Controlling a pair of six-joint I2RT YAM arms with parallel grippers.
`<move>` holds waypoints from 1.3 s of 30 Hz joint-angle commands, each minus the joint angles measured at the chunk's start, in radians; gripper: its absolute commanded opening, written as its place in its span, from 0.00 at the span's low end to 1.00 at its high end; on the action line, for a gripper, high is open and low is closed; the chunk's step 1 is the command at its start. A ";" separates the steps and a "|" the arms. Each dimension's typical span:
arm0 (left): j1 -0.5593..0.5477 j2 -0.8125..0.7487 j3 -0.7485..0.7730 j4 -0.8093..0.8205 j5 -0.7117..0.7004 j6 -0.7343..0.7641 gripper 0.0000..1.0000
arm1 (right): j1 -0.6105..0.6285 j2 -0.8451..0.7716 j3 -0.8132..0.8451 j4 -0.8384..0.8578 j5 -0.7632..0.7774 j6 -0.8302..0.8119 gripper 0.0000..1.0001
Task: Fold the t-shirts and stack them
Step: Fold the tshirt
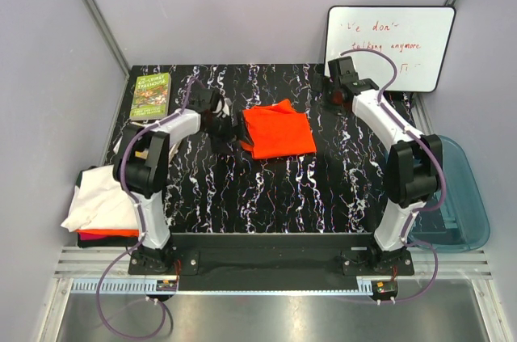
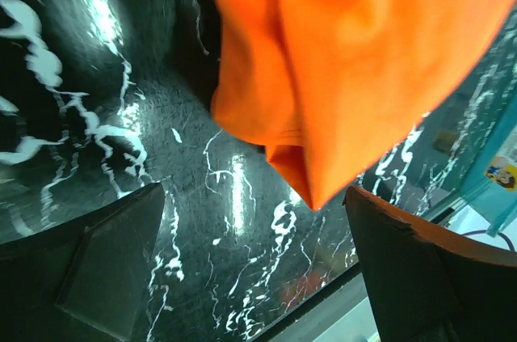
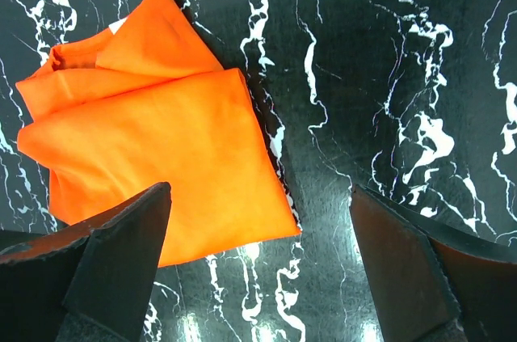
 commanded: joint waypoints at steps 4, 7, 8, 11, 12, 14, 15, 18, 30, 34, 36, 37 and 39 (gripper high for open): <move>-0.047 0.067 0.023 0.118 -0.017 -0.070 0.99 | -0.005 -0.066 0.007 -0.012 -0.023 0.015 1.00; -0.065 0.118 0.075 0.121 -0.035 -0.088 0.99 | -0.005 -0.080 -0.005 -0.018 -0.041 0.023 1.00; -0.075 0.145 0.087 0.122 -0.040 -0.096 0.99 | -0.004 -0.082 -0.013 -0.018 -0.044 0.025 1.00; -0.082 0.210 0.158 0.116 -0.065 -0.111 0.99 | -0.005 -0.097 -0.032 -0.024 -0.060 0.029 1.00; -0.082 0.228 0.179 0.112 -0.068 -0.119 0.99 | -0.005 -0.100 -0.037 -0.027 -0.061 0.029 1.00; -0.082 0.282 0.251 0.107 -0.081 -0.135 0.99 | -0.005 -0.114 -0.052 -0.032 -0.067 0.031 1.00; -0.082 0.302 0.280 0.096 -0.080 -0.139 0.98 | -0.005 -0.125 -0.057 -0.035 -0.066 0.026 1.00; -0.081 0.386 0.397 0.060 -0.048 -0.145 0.45 | -0.005 -0.135 -0.074 -0.046 -0.067 0.017 1.00; -0.067 0.172 0.106 -0.011 -0.118 -0.082 0.00 | -0.004 -0.155 -0.117 -0.069 -0.130 -0.015 1.00; -0.064 -0.043 -0.128 -0.014 -0.141 -0.062 0.00 | -0.005 -0.154 -0.134 -0.072 -0.178 -0.026 1.00; -0.062 -0.120 -0.198 -0.037 -0.154 -0.054 0.00 | -0.004 -0.151 -0.141 -0.074 -0.199 -0.034 1.00; -0.061 -0.187 -0.251 -0.054 -0.178 -0.048 0.00 | -0.004 -0.152 -0.148 -0.074 -0.202 -0.035 1.00; -0.055 -0.249 -0.294 -0.103 -0.206 -0.042 0.00 | -0.004 -0.154 -0.157 -0.075 -0.210 -0.038 1.00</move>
